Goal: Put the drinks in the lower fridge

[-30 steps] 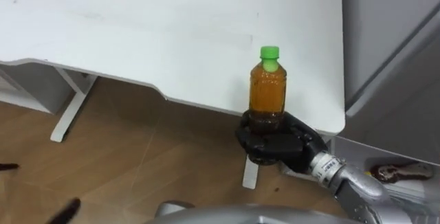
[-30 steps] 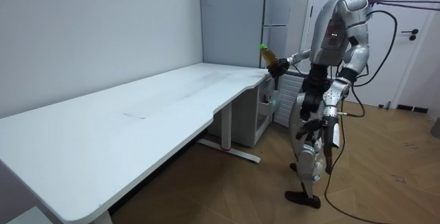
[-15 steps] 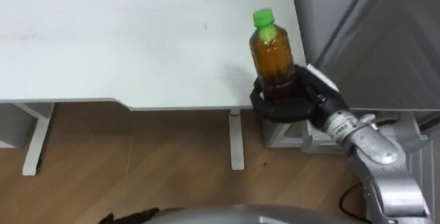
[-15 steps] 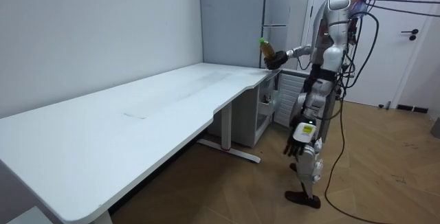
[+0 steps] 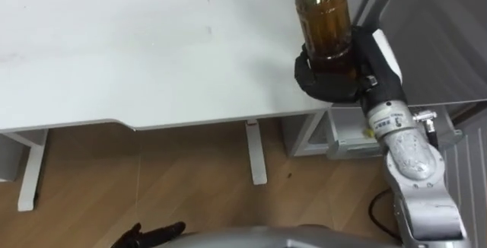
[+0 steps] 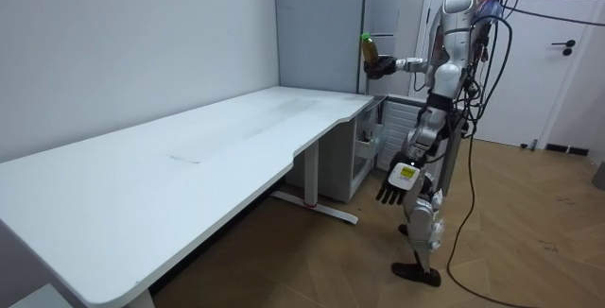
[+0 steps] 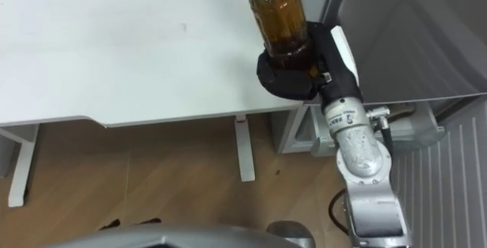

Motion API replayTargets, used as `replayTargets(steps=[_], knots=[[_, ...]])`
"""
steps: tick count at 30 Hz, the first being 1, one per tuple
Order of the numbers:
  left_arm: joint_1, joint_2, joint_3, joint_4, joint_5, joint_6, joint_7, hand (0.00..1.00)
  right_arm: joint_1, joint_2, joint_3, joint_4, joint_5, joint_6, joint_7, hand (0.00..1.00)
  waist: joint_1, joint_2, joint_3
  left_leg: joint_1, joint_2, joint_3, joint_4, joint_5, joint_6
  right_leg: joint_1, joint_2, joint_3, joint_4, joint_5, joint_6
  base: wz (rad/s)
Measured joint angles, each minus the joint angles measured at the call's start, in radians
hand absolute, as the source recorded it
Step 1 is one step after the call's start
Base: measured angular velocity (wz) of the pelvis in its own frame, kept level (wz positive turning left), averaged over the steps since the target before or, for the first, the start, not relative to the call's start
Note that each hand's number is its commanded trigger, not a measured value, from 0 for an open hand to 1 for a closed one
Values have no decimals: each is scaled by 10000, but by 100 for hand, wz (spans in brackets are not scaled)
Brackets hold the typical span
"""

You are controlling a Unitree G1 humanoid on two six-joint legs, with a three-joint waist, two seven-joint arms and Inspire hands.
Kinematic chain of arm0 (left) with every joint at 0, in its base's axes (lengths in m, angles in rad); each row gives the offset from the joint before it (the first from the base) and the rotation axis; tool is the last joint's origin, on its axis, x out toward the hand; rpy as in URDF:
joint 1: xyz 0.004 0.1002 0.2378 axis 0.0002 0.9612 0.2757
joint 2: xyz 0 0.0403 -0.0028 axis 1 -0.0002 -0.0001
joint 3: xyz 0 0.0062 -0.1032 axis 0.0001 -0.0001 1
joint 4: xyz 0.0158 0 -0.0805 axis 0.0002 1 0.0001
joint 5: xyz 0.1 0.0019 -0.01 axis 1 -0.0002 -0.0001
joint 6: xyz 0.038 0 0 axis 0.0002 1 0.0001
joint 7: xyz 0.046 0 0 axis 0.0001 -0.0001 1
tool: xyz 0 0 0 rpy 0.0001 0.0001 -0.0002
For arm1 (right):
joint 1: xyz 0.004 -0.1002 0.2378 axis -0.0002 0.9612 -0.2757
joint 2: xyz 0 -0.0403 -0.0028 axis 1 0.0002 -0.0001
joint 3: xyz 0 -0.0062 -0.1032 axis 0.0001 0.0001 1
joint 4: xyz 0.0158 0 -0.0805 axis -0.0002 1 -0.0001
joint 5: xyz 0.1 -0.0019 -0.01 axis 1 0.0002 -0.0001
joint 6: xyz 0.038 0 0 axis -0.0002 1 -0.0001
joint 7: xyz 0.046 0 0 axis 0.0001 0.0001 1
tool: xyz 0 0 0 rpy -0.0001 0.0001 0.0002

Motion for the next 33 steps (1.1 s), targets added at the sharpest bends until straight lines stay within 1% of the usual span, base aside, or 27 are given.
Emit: replayTargets(steps=[2, 5, 7, 11, 14, 15, 16, 17, 18, 19, 20, 21, 22, 23, 24, 25, 26, 27, 28, 30, 33], knots=[[38, -39, 149, 14, 9, 1, -62, 0, 62, 1, 46, 0, -255, -93, -333, 100, 11, -3, -17, 3, -6, -3, 9, 1, 1, 9, -1, 9, 3, 0, 0, 0], [64, -59, 400, 197, 24, 7, -291, 0, 108, 6, 206, 1, -808, -121, -829, 100, 8, -1, -20, -9, -5, -46, 15, 1, 2, 48, -2, -5, 6, 0, 0, 4], [104, -60, 547, 213, 26, 8, -390, 0, 186, 3, 232, 1, -1168, -255, -1184, 100, 29, -1, -20, -5, -5, -55, 27, 1, 2, 63, -3, -12, 27, 0, 0, 0], [113, -59, 625, 221, 26, -40, -465, 0, 186, -97, 237, 5, -1796, -402, -1496, 100, 65, -51, -19, -15, -12, -58, 63, 8, 13, -4, -22, -3, 175, -4, 6, 0], [155, -57, 784, 236, 25, -150, -469, 0, 186, -246, 235, 5, -2191, -841, -2136, 100, 55, -174, -28, -13, -18, -15, 86, 14, 21, -2, -30, 12, 161, -4, 6, -3], [180, -36, 802, 270, 25, -218, -469, 0, 181, -342, 176, 4, -2424, -1223, -2595, 100, 49, -238, -54, -11, -17, -6, 93, 15, 22, -1, -30, 14, 153, -4, 6, 0], [198, -19, 814, 284, 25, -226, -469, 0, 173, -393, 131, -2, -2523, -1427, -2865, 100, 43, -271, -75, -9, -15, -3, 95, 15, 21, 2, -29, 14, 149, -4, 6, 0], [240, 27, 812, 282, 1, -235, -476, 0, 109, -418, -139, -71, -2729, -1664, -3338, 100, 26, -337, -122, -3, -13, 0, 95, 14, 22, 9, -29, 14, 143, -4, 6, 0], [285, 70, 796, 281, -1, -270, -487, 0, -28, -418, -536, -144, -2873, -1764, -3849, 100, 29, -383, -149, 1, -13, 2, 93, 13, 22, 18, -28, 14, 131, -4, 6, 0], [322, 94, 764, 282, 0, -309, -488, 0, -230, -418, -964, -183, -3015, -1776, -4377, 100, 11, -390, -152, 4, -12, 9, 90, 13, 22, 15, -25, 16, 128, -3, 5, 0], [334, 100, 754, 282, -1, -327, -488, 0, -331, -417, -1164, -191, -3068, -1779, -4636, 100, 1, -393, -154, 6, -10, 16, 87, 13, 22, 10, -22, 22, 128, -3, 4, 0], [329, 106, 745, 313, -4, -390, -487, 0, -448, -413, -1535, -267, -3220, -1780, -5172, 100, -7, -443, -183, 15, -4, 29, 71, 13, 21, -1, -15, 23, 129, -3, 4, -3], [288, 109, 731, 398, -2, -426, -482, 0, -448, -415, -1806, -428, -3466, -1798, -5677, 100, -21, -426, -175, 23, 7, 38, 59, 12, 19, -3, 0, 27, 120, -3, 4, -3], [272, 111, 699, 463, -2, -427, -474, 0, -451, -415, -1878, -455, -3561, -1872, -5930, 100, -38, -415, -176, 26, 14, 42, 51, 11, 18, -4, 9, 28, 114, -2, 4, -4], [213, 122, 573, 610, -2, -429, -454, 0, -441, -415, -1920, -485, -3756, -2010, -6409, 100, -71, -382, -173, 47, 26, 63, 17, 13, 14, -6, 24, 27, 100, -2, 2, -7], [191, 131, 499, 648, 5, -425, -448, 0, -435, -415, -1884, -491, -3898, -2121, -6720, 100, -134, -379, -154, 80, 32, 102, -37, 19, 3, -16, 32, 28, 90, -1, 1, -8], [164, 135, 453, 671, 6, -425, -446, 0, -434, -415, -1877, -491, -3982, -2154, -6824, 100, -160, -373, -143, 95, 34, 123, -54, 20, 3, -19, 35, 29, 91, -1, 1, -13], [88, 139, 341, 719, 5, -424, -435, 0, -433, -418, -1891, -490, -4242, -2171, -6975, 100, -237, -364, -129, 143, 34, 192, -94, 20, 3, -27, 51, 121, 92, -1, 1, -16], [16, 142, 267, 797, 5, -424, -427, 0, -433, -418, -1891, -490, -4437, -2187, -7095, 100, -237, -319, -119, 182, 33, 270, -148, 17, 3, -33, 61, 194, 93, -1, 1, -18], [-82, 151, 139, 816, 15, -423, -371, 0, -425, -418, -1892, -490, -4554, -2238, -7246, 100, -252, -305, -114, 200, 24, 375, -206, 18, 4, -101, 71, 290, 112, -1, 1, -17], [-142, 144, -30, 813, 39, -420, -268, 0, -426, -431, -1912, -490, -4291, -2327, -7430, 100, -324, -336, -107, 227, 12, 495, -230, 19, 5, -208, 78, 375, 165, -3, 4, -13]])
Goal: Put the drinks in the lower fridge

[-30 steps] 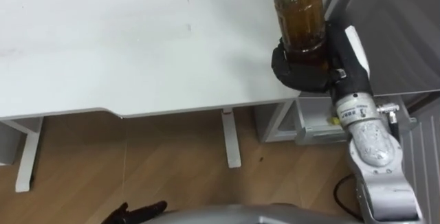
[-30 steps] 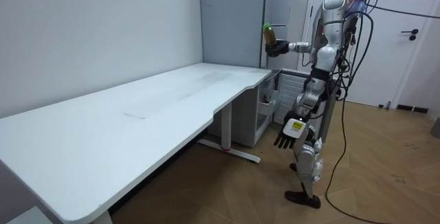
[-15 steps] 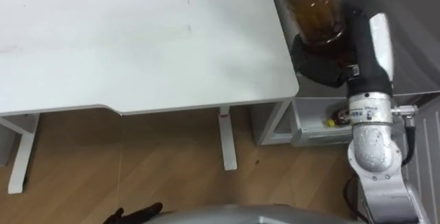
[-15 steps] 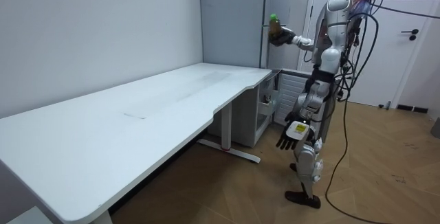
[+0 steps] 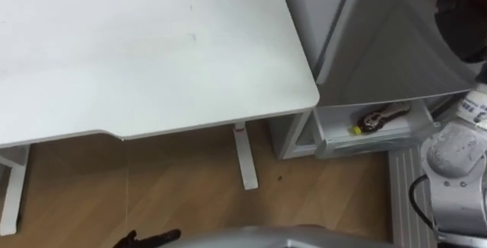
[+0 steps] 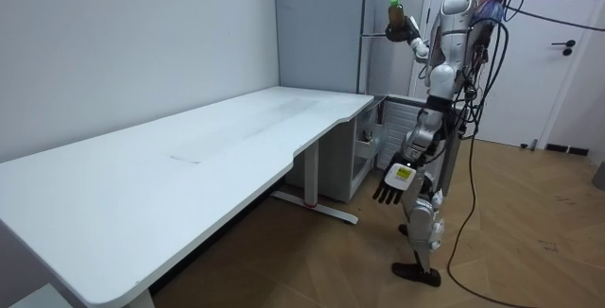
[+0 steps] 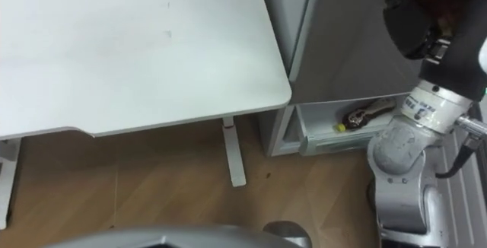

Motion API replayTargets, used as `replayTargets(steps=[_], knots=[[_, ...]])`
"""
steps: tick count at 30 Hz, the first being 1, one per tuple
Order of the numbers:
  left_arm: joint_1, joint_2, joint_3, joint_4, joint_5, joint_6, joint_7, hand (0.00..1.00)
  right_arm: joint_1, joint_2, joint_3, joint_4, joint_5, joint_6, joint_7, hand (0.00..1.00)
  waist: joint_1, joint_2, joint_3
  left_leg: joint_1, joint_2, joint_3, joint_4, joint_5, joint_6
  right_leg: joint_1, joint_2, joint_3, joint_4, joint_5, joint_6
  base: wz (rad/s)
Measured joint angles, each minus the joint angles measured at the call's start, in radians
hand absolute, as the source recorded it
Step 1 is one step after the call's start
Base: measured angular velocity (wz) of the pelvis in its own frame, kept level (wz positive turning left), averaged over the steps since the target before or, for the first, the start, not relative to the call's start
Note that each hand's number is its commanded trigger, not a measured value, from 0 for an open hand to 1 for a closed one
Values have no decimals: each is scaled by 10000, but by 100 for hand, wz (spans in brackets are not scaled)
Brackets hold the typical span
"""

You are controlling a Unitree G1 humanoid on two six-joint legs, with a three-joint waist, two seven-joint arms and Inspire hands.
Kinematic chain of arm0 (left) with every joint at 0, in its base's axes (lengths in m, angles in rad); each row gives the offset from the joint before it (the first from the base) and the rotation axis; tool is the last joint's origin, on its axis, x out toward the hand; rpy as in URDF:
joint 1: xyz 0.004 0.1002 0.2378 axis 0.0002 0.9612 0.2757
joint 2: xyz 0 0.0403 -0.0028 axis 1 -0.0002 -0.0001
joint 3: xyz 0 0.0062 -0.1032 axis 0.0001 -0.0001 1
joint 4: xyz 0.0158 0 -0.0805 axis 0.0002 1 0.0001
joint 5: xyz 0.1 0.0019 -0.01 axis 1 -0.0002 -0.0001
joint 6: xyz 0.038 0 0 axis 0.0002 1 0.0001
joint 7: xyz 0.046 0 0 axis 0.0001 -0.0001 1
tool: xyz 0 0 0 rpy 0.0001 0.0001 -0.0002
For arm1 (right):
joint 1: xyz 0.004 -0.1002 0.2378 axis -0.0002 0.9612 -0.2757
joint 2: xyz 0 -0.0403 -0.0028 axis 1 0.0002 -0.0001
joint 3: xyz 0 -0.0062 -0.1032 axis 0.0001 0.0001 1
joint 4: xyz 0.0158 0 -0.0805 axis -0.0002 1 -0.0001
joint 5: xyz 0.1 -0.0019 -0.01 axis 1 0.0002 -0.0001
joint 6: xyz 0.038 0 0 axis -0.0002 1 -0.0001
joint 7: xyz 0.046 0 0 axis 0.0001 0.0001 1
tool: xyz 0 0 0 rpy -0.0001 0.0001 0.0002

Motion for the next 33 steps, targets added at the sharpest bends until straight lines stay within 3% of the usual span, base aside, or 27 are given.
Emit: replayTargets(steps=[8, 9, 11, 13, 16, 20, 26, 33], knots=[[-219, 204, -364, 139, 68, 110, 83, 0, 185, -13, -43, 182, 2487, -4, -12, 100, -339, -128, 53, 183, 5, 332, -93, -30, 18, 1, 32, 157, -22, -1, 4, -11], [-233, 208, -393, 126, 77, 187, 87, 0, 252, -14, -66, 279, 3008, -1, -11, 100, -418, -72, 81, 172, 7, 336, -91, -53, 23, -4, 32, 155, -26, 0, 6, -3], [-316, 249, -525, 133, 80, 229, 128, 0, 353, -12, -73, 577, 3831, -7, -94, 100, -513, -35, 63, 98, 13, 346, -55, -87, 27, -65, 32, 151, -23, 2, 9, -2], [-353, 249, -791, 140, 64, 260, 227, 0, 658, 5, -81, 1011, 5133, 33, -198, 100, -567, 42, -4, 56, 11, 347, -55, -90, 28, -118, 32, 153, -10, 3, 10, 0], [-311, 249, -795, 157, 64, 295, 244, 0, 707, 53, -89, 1722, 6390, 246, -503, 100, -681, 208, 3, 45, 8, 383, -56, -90, 30, -186, 31, 175, 35, -1, 17, -3], [-235, 250, -725, 147, 269, 267, 303, 0, 703, 47, -206, 2170, 7774, 411, -743, 100, -624, 373, -12, 33, -19, 406, -14, -88, 31, -332, 7, 222, 260, -77, 42, -7], [217, 252, -659, -298, 221, 267, 358, 0, 700, 40, -268, 2330, 10196, 418, -1445, 100, -420, 250, 10, -120, -49, 379, 128, -88, 31, -475, -51, 185, 348, -185, 19, 1], [474, 287, -644, -551, -241, 317, 688, 0, 418, 24, -234, 4113, 14282, 415, -1066, 100, -296, 86, -8, -616, -26, 46, 361, -84, 32, -684, -105, -110, 377, -180, -23, 14]])
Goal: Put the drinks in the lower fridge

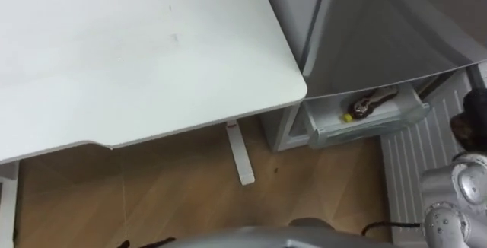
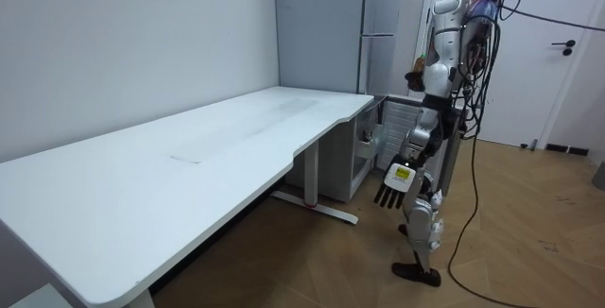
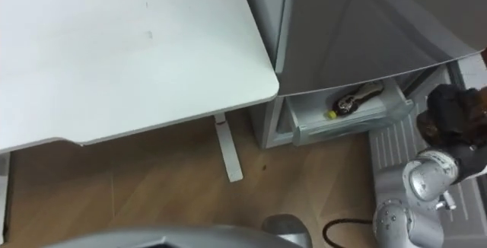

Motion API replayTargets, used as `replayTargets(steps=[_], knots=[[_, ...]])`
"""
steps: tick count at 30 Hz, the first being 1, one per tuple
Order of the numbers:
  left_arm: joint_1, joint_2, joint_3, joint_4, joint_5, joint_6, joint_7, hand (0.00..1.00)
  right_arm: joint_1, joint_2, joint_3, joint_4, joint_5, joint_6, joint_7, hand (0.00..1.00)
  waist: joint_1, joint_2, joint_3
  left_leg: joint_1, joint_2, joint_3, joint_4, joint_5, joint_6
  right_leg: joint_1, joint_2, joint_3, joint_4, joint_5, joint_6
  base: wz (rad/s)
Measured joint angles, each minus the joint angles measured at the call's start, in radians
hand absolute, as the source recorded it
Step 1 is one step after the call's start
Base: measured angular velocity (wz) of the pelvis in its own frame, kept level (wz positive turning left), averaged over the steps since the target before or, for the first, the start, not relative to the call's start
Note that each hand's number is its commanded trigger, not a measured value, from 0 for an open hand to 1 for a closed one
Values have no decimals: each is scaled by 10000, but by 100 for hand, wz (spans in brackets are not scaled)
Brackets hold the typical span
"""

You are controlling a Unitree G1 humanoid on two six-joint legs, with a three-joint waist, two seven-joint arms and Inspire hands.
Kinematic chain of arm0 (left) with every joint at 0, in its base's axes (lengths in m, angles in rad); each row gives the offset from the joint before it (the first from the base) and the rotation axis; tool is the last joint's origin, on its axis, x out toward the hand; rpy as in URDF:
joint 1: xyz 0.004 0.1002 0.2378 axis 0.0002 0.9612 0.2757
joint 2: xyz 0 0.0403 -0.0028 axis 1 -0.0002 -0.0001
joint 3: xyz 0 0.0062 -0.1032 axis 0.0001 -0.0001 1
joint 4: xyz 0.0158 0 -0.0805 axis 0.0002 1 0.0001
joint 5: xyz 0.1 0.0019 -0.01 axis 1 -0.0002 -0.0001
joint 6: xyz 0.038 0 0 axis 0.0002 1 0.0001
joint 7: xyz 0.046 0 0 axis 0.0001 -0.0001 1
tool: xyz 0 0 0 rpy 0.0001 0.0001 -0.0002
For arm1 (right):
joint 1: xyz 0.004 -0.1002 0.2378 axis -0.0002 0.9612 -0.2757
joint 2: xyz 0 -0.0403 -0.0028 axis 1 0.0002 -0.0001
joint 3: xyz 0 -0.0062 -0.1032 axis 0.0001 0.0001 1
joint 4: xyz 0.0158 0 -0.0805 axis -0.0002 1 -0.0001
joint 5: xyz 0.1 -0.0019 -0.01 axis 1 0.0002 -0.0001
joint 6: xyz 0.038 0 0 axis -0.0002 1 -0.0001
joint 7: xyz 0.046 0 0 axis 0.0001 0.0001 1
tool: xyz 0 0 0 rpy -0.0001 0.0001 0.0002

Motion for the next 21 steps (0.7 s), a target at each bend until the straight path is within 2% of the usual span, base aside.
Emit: replayTargets(steps=[4, 8, 10, 13, 14, 16, 18, 19, 21], knots=[[-127, -8, 73, -341, 42, 192, -2, 0, -775, 1, 107, 1625, 1480, 194, 593, 100, 434, 22, -3, -626, 10, -7, 223, 3, 2, -627, -39, -4, 211, 22, -37, 1], [-216, -8, 75, -586, 23, 322, -3, 0, -1932, -4, 439, 3156, 1953, 260, 1567, 100, 498, 13, 25, -1178, -7, -96, 378, 42, 28, -1138, -111, -81, 379, 41, -68, 8], [-391, -3, 122, -589, 14, 416, -6, 0, -3013, -43, 466, 4662, 1951, 567, 2430, 100, 475, -11, 41, -1560, -42, -272, 432, 129, 50, -1419, -169, -201, 429, 68, -85, 20], [-556, 18, 52, -695, 0, 488, 7, 0, -3803, -208, 531, 5913, 1960, 853, 3238, 100, 529, -24, 55, -1961, -69, -484, 574, 210, 58, -1747, -256, -430, 522, 80, -108, 29], [-745, 62, -77, -692, 0, 589, 17, 0, -4078, -417, 753, 6418, 1939, 974, 3584, 100, 595, -28, 84, -2146, -109, -585, 558, 295, 65, -1884, -305, -538, 527, 94, -131, 23], [-945, 110, -143, -668, -3, 701, 17, 0, -4343, -493, 802, 7006, 2033, 1020, 3814, 100, 725, -57, 114, -2411, -125, -643, 570, 361, 59, -2152, -334, -566, 619, 114, -163, 12], [-1295, 161, -129, -528, 0, 822, 13, 0, -4685, -691, 869, 7811, 1878, 1453, 4393, 100, 786, -141, 236, -2837, -149, -765, 721, 427, 66, -2537, -396, -628, 786, 137, -202, 8], [-1385, 177, -128, -492, 14, 838, 12, 0, -4805, -715, 867, 8026, 1819, 1530, 4482, 100, 796, -164, 257, -2971, -158, -773, 773, 434, 69, -2681, -419, -640, 871, 135, -206, 11], [-1698, 213, -130, -439, 11, 871, 14, 0, -5490, -841, 855, 9068, 1753, 1735, 4857, 100, 822, -284, 365, -3660, -160, -778, 1218, 439, 74, -3280, -491, -641, 1154, 161, -253, 9]])
